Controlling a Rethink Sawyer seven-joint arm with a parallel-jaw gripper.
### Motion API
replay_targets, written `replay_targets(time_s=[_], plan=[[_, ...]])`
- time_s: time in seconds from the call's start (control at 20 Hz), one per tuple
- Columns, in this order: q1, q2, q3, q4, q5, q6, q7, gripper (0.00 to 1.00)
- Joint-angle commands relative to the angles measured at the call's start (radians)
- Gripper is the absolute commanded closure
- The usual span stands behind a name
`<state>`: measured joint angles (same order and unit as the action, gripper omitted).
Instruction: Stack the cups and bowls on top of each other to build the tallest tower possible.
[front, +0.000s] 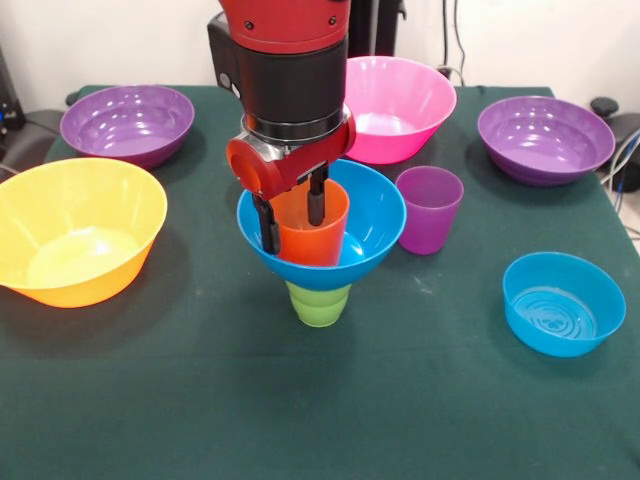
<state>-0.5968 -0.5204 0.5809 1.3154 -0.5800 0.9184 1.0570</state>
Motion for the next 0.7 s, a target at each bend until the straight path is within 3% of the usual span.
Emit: replay_targets(time_s=[0.05,0.7], plan=[[0.000,-0.002,0.034,0.038,-0.053,0.048,-0.225,0.00],[0.003,-0.039,0.032,0.039,-0.048,0.070,-0.218,0.00]])
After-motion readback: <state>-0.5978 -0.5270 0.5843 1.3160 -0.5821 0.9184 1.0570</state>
